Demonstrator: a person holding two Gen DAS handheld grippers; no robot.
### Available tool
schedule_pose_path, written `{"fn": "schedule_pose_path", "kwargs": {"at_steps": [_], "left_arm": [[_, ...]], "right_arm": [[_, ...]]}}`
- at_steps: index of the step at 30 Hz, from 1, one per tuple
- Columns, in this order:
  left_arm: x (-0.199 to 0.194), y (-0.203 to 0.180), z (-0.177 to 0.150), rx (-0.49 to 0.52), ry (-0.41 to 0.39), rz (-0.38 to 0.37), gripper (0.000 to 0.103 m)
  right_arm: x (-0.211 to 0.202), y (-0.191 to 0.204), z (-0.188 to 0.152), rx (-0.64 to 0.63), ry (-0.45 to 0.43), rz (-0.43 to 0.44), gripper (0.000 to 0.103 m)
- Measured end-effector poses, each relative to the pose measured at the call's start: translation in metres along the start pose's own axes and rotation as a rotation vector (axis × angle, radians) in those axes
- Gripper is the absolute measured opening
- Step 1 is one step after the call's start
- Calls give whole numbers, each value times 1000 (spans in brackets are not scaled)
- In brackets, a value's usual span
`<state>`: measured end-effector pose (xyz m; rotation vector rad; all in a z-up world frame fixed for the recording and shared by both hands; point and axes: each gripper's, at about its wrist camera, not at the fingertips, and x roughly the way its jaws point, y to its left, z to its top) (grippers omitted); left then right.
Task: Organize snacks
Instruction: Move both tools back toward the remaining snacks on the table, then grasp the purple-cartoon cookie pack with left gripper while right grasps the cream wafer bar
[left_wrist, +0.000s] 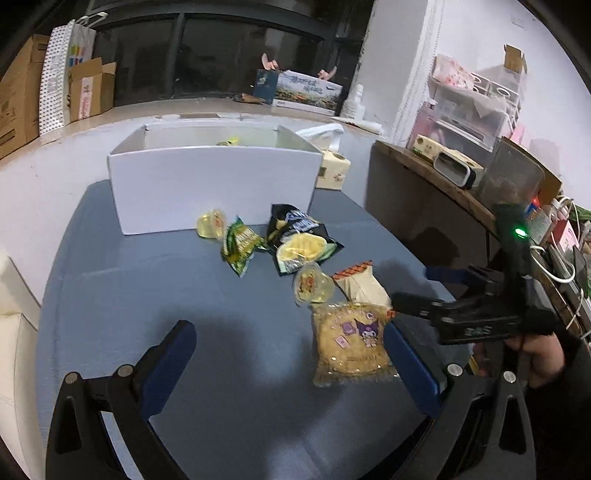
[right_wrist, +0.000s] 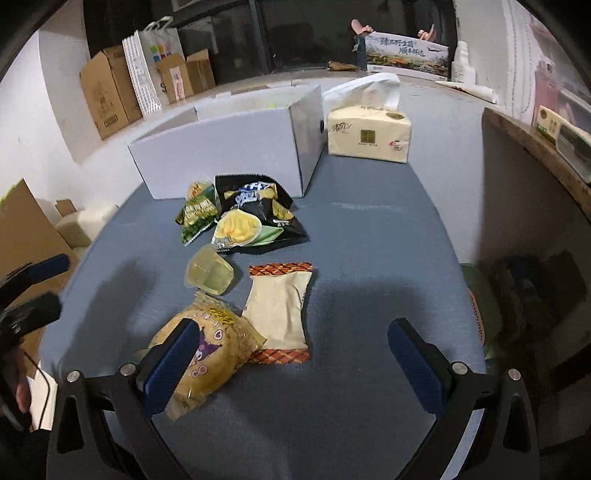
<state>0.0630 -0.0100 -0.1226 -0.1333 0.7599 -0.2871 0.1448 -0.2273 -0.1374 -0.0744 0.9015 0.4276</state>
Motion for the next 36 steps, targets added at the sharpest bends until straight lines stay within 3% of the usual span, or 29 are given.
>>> {"fn": "schedule_pose_path", "kwargs": {"at_steps": [8,10,12,13,14,16,22,28,31,36], "left_arm": [[11,-7,-4,21,38,-2,103],[13,-10,-5,28,46,-5,103],[15,-11,-6,31,51,-4,103],[17,-12,-6,33,57,-8,103],[18,-13,-6,36,61,-10,103],[20,-15,-7,38,66,-15,103],[34,-31,-6,72,112,-59,103],[71,-57,-1,110,204,-92,103],[96,-72,-4,133,257,-36,103],[109,-82,-15,165,270,20,103]], "right_arm": [[46,5,20,27,76,-41,103],[52,5,21,50,78,-29,96],[59,8,19,35,95,-59,57],[60,9,19,15,85,-94,48],[59,9,19,12,82,-82,48],[57,4,20,30,81,-39,26],[34,-16,24,62,5,-37,23],[-13,-39,25,127,-102,-14,23],[-34,-42,20,126,-134,-17,23],[-52,-46,14,125,-164,-16,23]]}}
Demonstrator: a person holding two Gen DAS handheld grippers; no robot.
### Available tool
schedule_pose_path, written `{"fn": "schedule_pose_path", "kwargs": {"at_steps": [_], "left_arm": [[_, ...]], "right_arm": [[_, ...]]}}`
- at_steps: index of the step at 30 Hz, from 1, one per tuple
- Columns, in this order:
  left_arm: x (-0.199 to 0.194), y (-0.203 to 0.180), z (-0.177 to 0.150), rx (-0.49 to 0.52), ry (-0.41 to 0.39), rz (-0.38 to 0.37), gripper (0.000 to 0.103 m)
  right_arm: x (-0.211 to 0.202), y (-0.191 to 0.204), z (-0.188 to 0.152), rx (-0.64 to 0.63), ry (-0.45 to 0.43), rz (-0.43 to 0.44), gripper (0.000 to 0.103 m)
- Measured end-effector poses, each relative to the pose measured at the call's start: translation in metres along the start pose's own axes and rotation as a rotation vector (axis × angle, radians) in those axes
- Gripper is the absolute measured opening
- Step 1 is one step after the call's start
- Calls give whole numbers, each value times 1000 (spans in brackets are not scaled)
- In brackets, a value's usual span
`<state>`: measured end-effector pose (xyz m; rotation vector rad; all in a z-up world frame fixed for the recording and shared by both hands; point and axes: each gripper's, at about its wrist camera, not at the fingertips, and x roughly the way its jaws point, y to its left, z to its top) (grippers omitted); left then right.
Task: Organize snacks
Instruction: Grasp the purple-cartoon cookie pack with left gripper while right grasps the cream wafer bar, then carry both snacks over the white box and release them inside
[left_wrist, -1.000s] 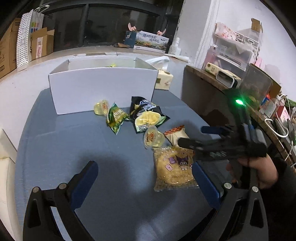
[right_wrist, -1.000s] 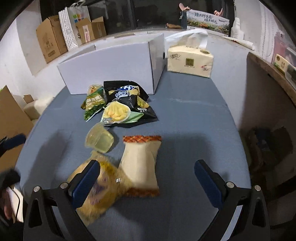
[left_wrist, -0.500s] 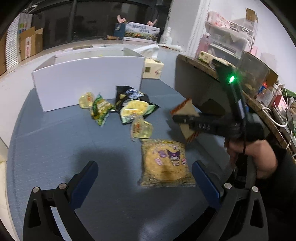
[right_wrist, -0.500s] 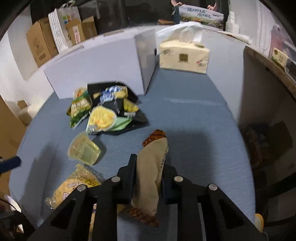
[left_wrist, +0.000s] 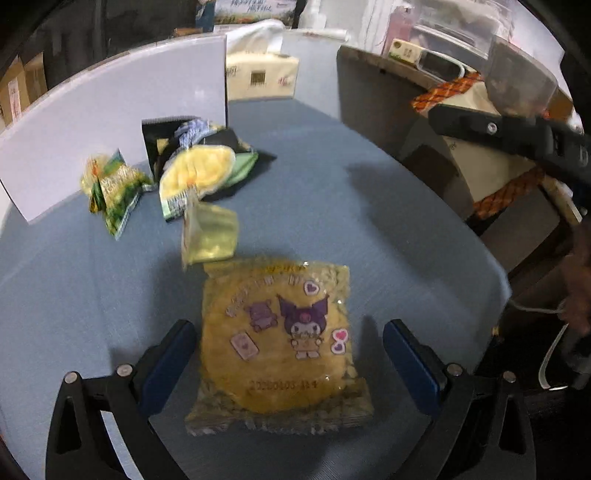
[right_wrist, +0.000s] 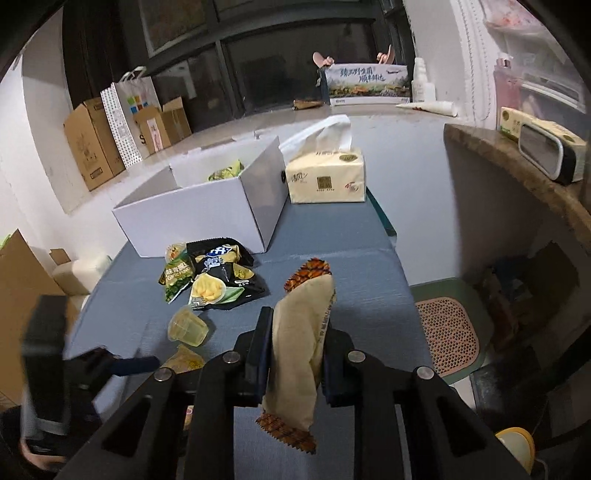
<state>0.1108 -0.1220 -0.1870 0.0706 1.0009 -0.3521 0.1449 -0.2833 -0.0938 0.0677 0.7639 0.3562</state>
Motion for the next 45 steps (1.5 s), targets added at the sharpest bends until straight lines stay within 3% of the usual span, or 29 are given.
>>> {"fn": "schedule_pose_path", "kwargs": {"at_steps": [1,2,3,7,9,15,22,28,35,41,43,44,45], "left_arm": [[1,-2,-1,12,6,11,101],[-1,-2,-1,19,-6,18,82],[-7,-2,-2,27,-31,34,78],[-27,6,-5,-10,-89,-22,78],[-49,13,-6,-29,-166,-69,78],[-112,36,1,-52,-354,-72,78],[-153,79,30,-47,-472,19,78],[-155,131,94,-70,-531,80,78],[-131,193,176,-114,-512,163,78],[-107,224,221,-107,-480,220,78],[-97,232,232,-115,-427,217,79],[-91,235,235,-123,-401,223,84],[-88,239,237,-138,-386,245,89]], "right_arm": [[-1,-1,-1,3,-2,3,23],[-1,-1,-3,4,2,8,23],[0,-1,-4,6,5,11,23],[3,3,-9,8,16,27,23],[2,6,-10,0,18,35,23],[-2,15,-6,-8,-2,67,23],[2,35,27,-36,-45,144,23],[19,73,89,-107,-108,208,23],[73,99,173,-97,-102,251,23],[120,112,217,-100,-64,227,23],[134,113,228,-102,-53,238,24],[139,114,231,-101,-46,234,25],[145,114,235,-106,-28,214,49]]}}
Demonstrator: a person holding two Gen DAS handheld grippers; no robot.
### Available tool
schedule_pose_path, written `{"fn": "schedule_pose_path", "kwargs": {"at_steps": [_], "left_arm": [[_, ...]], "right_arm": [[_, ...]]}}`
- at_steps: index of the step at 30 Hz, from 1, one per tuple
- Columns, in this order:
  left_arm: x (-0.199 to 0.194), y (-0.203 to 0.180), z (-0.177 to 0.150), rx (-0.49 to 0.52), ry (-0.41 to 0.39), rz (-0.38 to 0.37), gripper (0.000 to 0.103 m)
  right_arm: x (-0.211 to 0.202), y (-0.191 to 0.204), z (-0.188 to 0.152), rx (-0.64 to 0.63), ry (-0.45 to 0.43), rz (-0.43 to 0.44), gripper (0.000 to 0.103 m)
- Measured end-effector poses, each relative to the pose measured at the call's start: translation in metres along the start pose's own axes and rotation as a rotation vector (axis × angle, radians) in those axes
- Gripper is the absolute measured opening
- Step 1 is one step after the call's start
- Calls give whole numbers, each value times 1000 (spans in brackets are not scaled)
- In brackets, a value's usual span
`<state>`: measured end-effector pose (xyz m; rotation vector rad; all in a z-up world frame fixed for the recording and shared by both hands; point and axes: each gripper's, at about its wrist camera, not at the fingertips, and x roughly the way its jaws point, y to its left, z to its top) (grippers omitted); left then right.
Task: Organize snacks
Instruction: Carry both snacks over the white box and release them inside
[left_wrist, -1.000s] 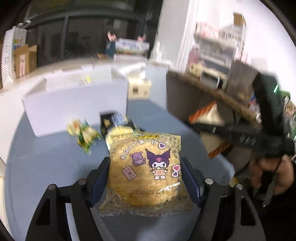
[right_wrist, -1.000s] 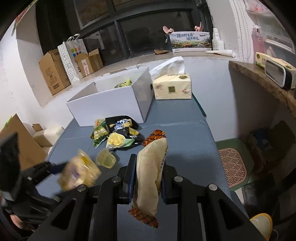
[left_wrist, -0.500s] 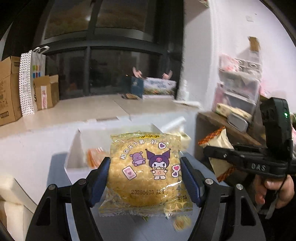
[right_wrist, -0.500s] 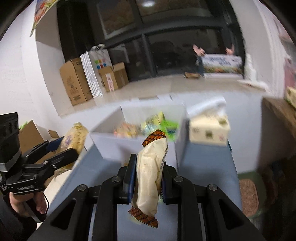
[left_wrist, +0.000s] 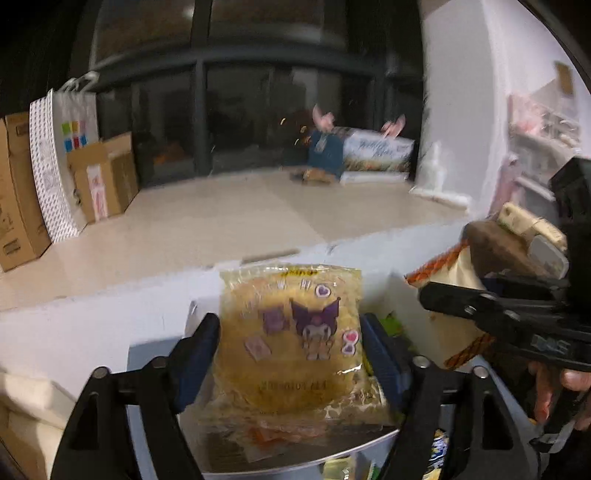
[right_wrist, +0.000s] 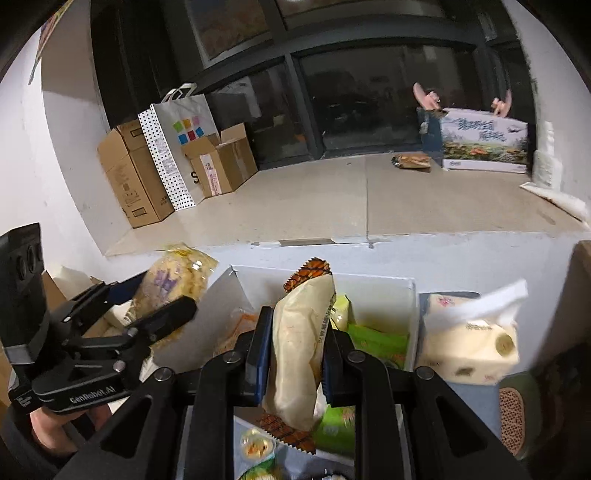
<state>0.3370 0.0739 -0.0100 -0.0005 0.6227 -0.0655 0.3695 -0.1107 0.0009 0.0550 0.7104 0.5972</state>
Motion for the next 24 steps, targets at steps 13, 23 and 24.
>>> {"fn": "schedule_pose_path", "kwargs": {"at_steps": [13,23,24], "left_arm": [[-50,0,-31,1,-64,21,103],[-125,-27,-102,-36,-87,-64,103],[-134,-31,-118,-39,-88,-72,103]], "right_arm": [[-41,-4,-29,2,-71,-29,103],[-112,7,-109,-23,-108,0,103],[-115,6,-116,-17,-106,1,103]]}}
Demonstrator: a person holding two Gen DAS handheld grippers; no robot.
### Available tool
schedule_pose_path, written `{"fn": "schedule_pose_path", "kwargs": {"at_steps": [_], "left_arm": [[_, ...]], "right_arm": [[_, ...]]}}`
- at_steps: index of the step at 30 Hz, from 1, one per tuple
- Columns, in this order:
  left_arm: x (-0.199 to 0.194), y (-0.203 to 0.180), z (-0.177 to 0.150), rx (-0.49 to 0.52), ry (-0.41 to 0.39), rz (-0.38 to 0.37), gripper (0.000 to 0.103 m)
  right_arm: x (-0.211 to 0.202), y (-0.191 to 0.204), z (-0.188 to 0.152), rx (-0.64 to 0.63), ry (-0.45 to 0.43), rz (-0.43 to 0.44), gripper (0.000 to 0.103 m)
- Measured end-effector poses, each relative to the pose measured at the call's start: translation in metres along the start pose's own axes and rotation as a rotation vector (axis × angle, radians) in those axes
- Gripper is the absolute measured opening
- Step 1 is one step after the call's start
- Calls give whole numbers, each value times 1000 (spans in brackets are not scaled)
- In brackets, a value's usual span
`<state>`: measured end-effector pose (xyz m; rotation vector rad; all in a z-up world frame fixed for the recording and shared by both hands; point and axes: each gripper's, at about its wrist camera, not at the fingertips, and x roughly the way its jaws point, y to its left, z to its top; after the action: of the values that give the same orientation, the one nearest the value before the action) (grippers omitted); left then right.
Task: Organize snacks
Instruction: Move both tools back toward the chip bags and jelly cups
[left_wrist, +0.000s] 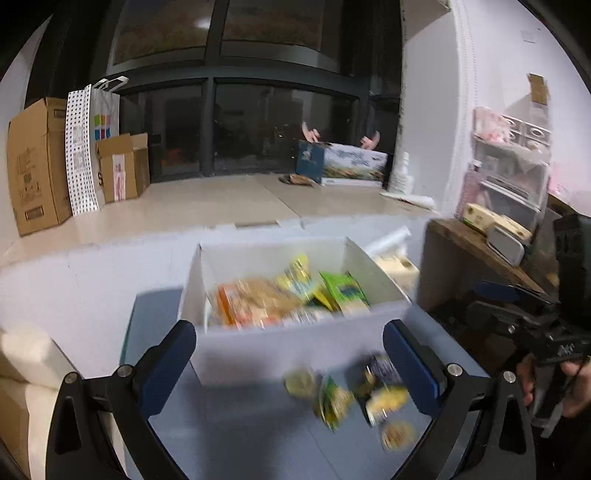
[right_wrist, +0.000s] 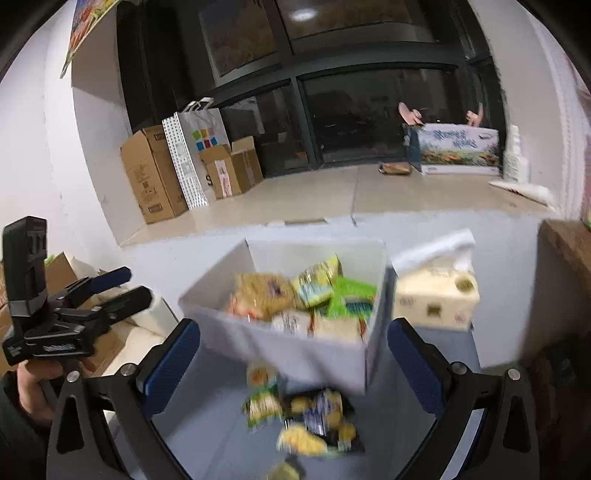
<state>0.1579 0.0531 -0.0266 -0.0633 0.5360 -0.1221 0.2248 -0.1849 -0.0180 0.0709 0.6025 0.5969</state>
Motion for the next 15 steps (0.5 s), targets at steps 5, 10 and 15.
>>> {"fn": "schedule_pose_path", "kwargs": {"at_steps": [5,10,15], "left_arm": [[-24,-13,-57,-25,55,-40,103],[-37,-21,-100,-103,98,-85,103],[-43,-25,-115,-137,113,-100,103]], "right_arm": [[-24,-8,-58,50,38,-7,103],[-34,-14,-97,78,71,-38,103],[-26,-16,-111,87,117,-31,103]]}}
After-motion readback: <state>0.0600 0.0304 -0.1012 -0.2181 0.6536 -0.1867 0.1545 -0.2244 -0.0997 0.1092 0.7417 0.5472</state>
